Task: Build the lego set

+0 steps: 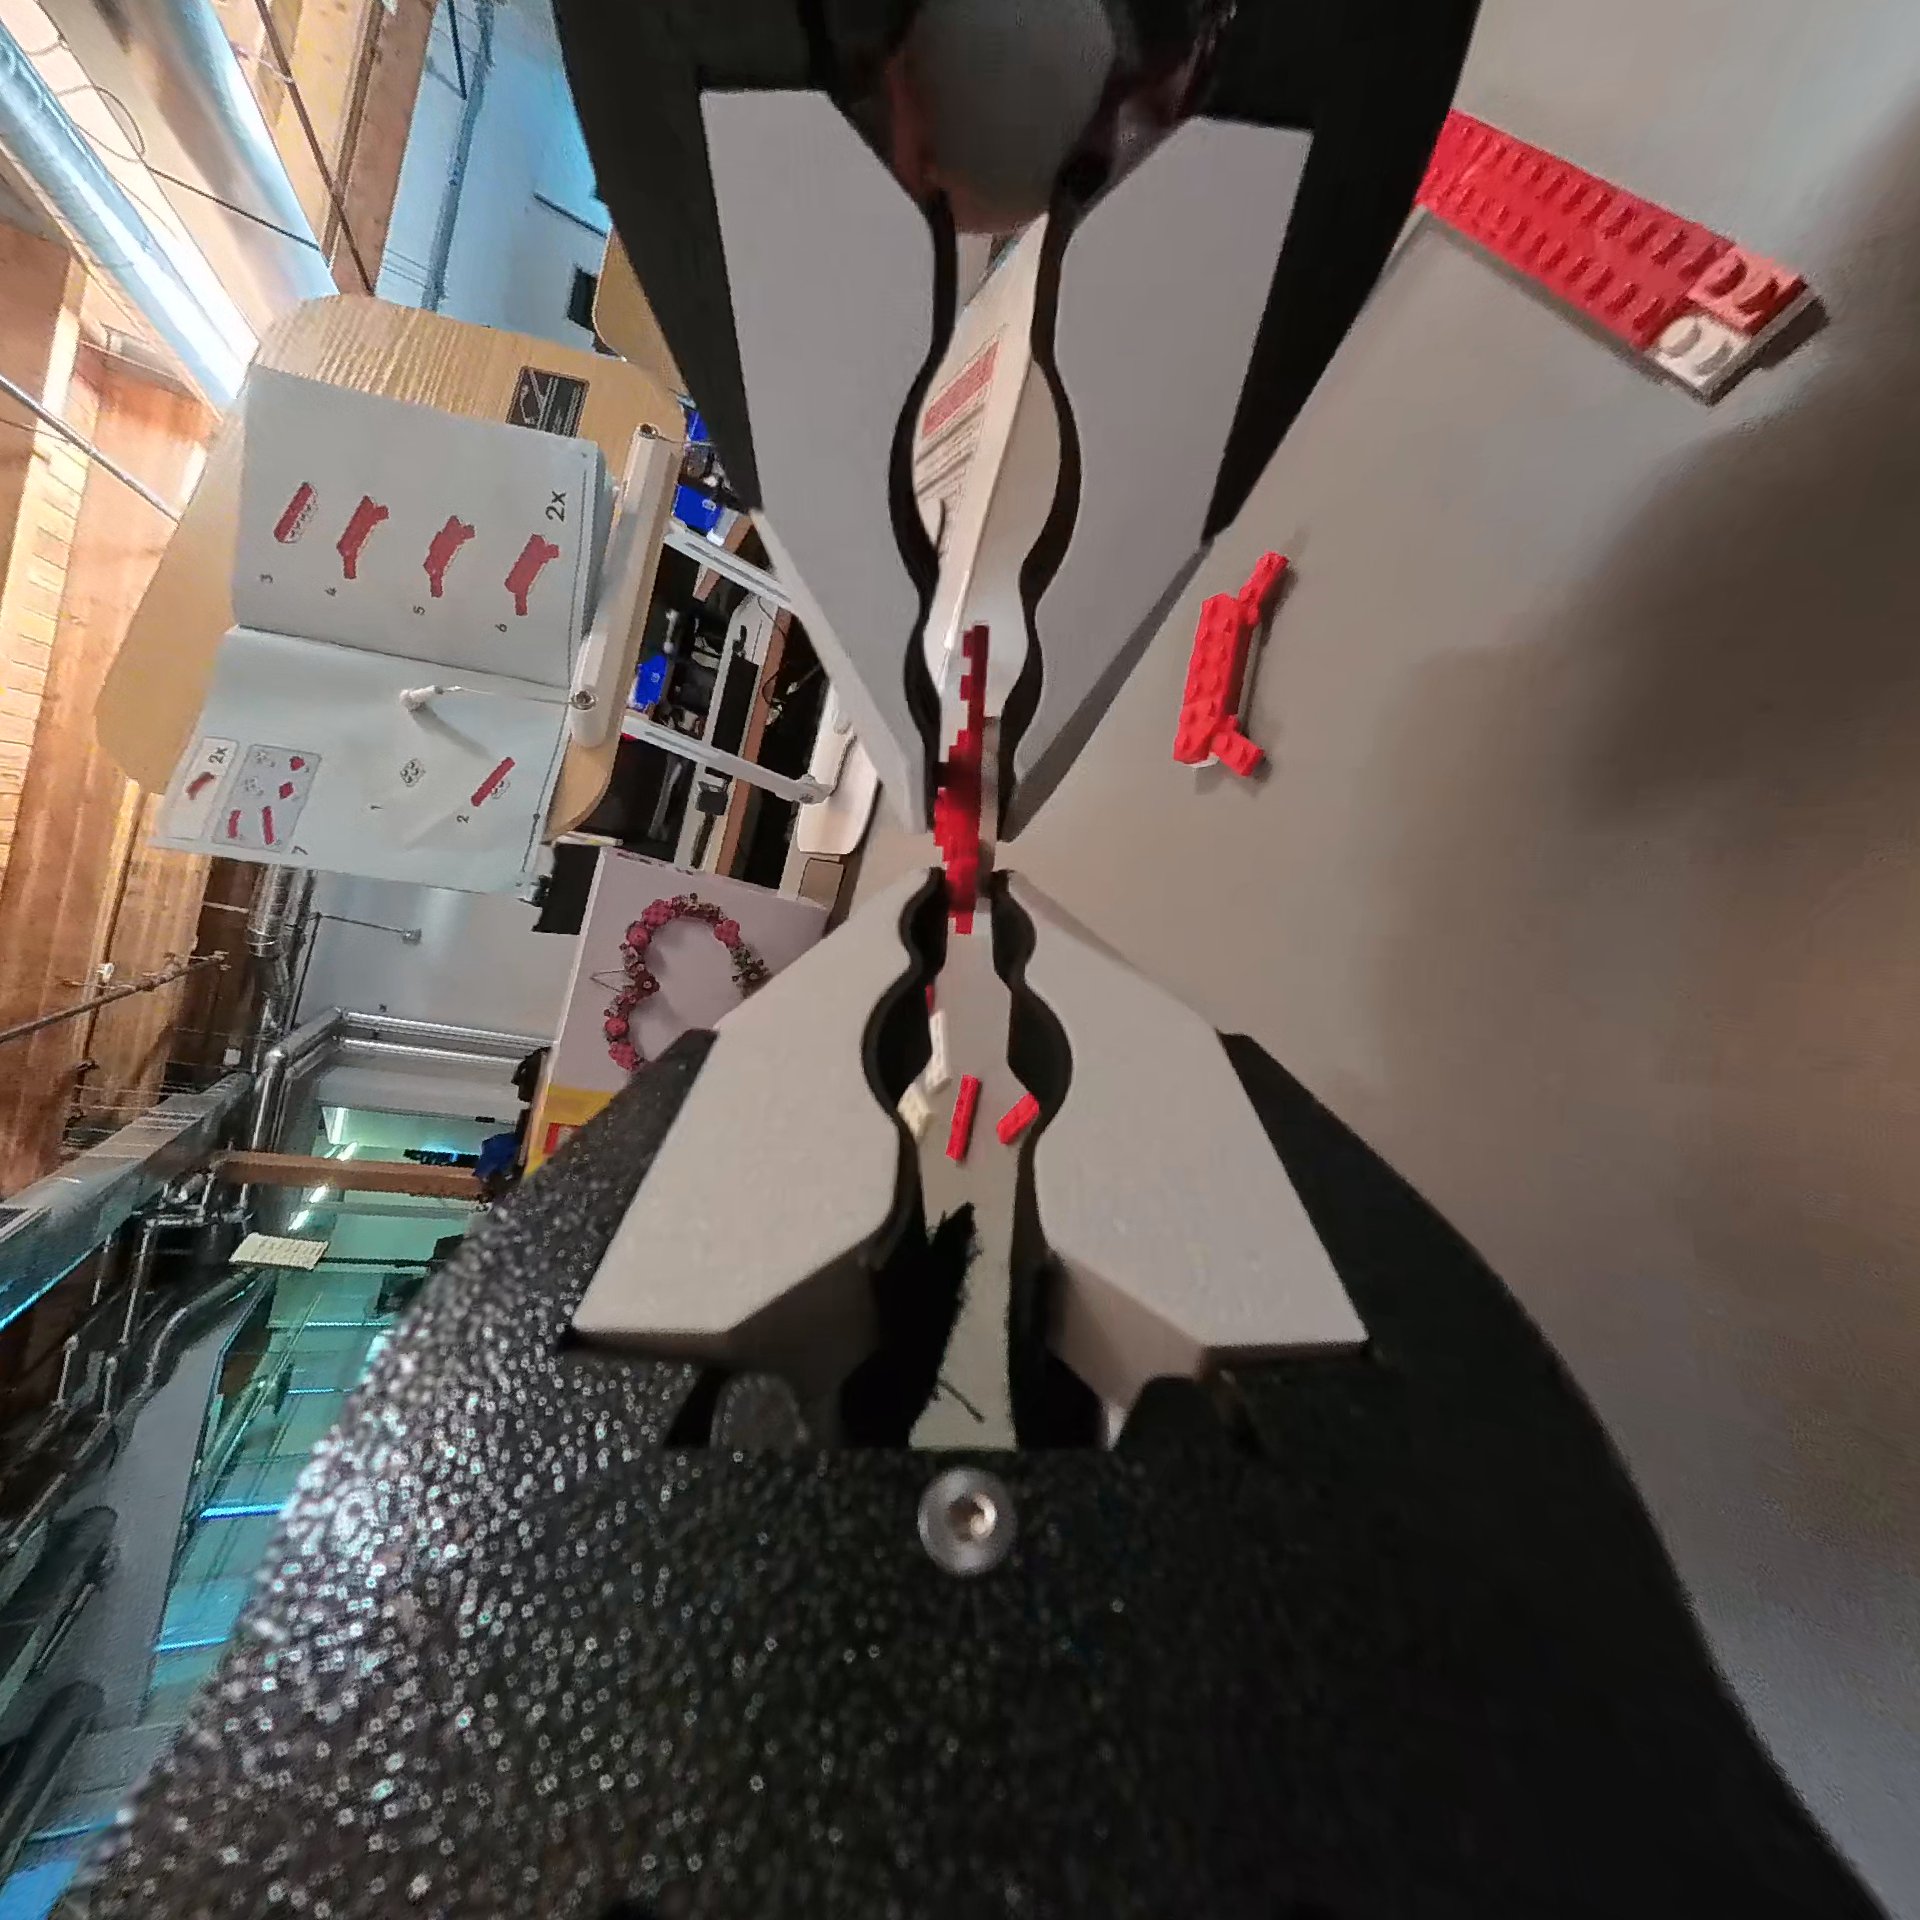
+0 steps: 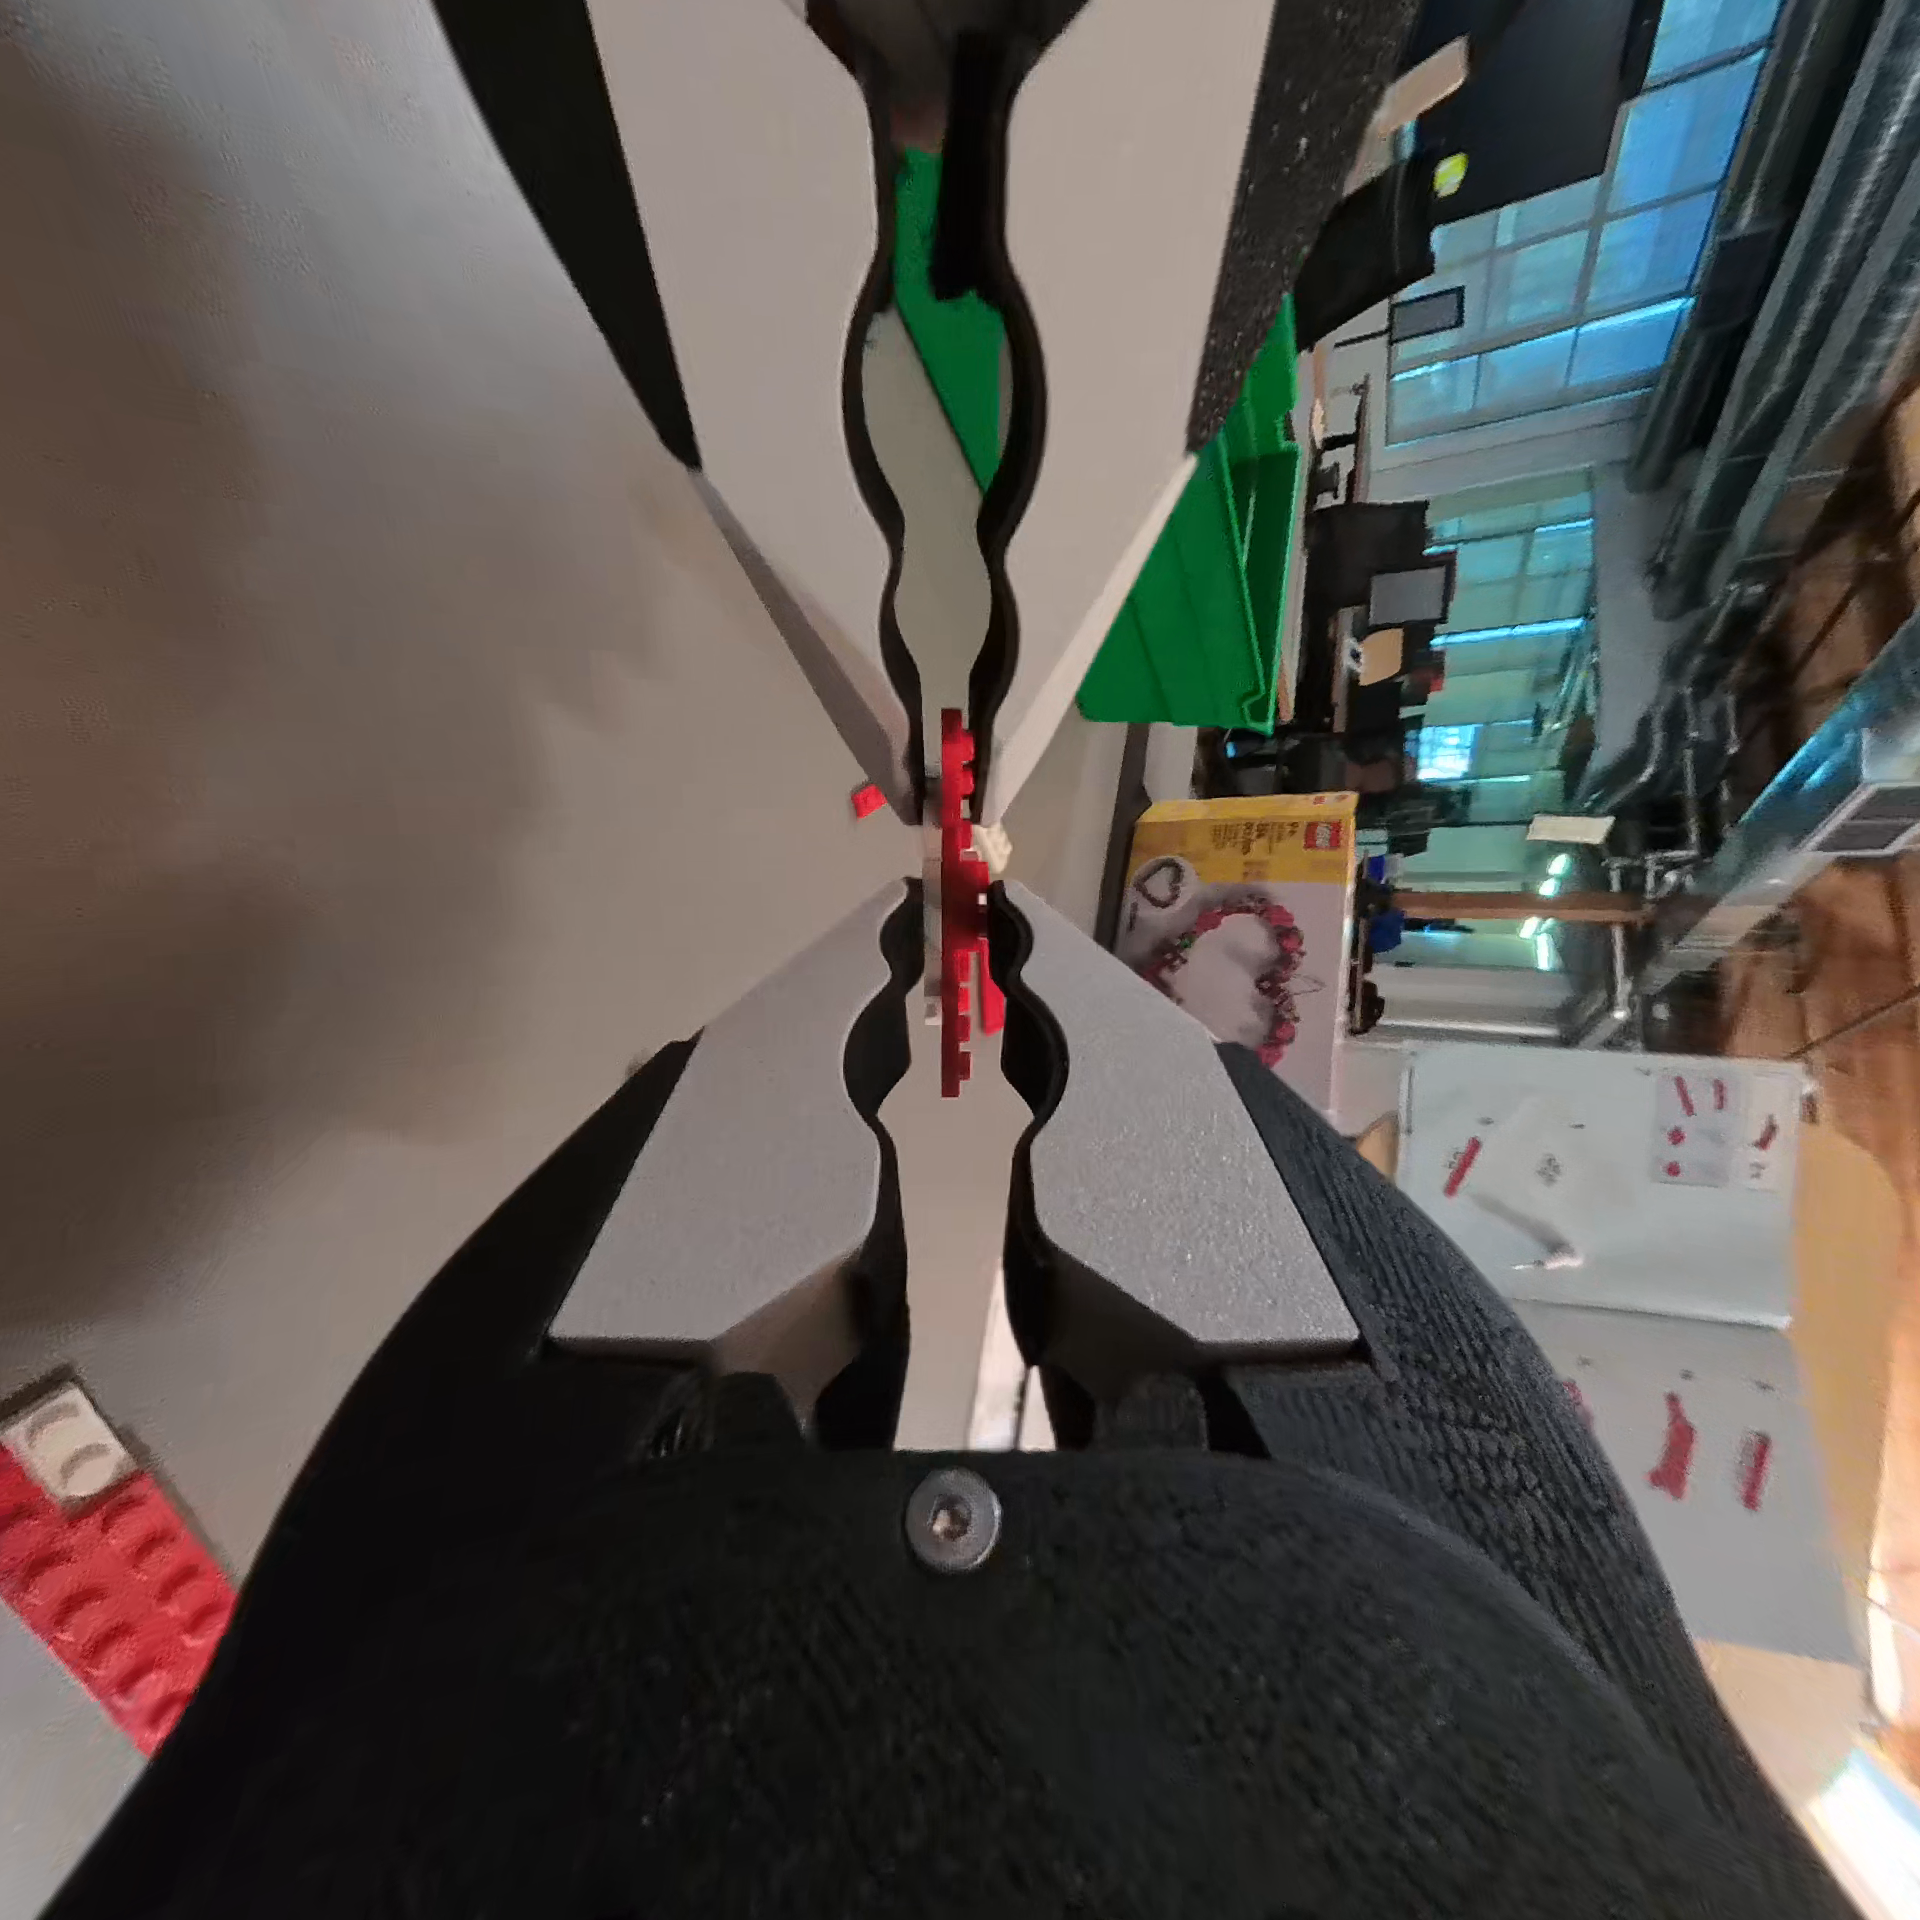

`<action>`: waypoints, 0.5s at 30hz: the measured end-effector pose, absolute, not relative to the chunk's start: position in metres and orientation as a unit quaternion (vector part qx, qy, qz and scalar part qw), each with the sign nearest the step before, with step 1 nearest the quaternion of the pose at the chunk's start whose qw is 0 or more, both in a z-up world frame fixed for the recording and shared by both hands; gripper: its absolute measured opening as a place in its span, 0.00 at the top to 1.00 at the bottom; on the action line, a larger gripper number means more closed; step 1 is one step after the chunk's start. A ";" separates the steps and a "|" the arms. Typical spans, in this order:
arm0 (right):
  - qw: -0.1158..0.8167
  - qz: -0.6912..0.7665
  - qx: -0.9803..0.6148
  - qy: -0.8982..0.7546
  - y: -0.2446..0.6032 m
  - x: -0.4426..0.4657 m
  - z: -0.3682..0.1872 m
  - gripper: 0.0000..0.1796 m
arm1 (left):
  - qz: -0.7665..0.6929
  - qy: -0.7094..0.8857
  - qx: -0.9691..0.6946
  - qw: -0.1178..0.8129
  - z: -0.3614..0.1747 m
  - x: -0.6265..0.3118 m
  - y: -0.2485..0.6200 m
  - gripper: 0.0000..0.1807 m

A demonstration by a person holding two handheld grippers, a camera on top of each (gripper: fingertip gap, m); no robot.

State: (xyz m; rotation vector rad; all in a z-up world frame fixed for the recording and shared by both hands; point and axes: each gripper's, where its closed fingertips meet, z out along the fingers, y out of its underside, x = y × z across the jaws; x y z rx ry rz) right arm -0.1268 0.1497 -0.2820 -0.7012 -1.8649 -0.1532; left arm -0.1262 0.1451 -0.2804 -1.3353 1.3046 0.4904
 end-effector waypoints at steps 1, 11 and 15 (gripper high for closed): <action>0.537 -0.062 -0.305 -0.784 0.150 -0.127 -0.284 0.95 | 0.203 0.553 -0.565 0.578 -0.281 -0.126 0.145 0.97; 0.475 -0.128 -0.395 -0.776 0.165 -0.112 -0.336 0.95 | 0.029 0.363 -0.604 0.709 -0.251 -0.160 0.142 0.76; 0.459 -0.169 -0.377 -0.787 0.166 -0.114 -0.348 0.95 | 0.074 0.327 -0.566 0.753 -0.225 -0.167 0.161 0.60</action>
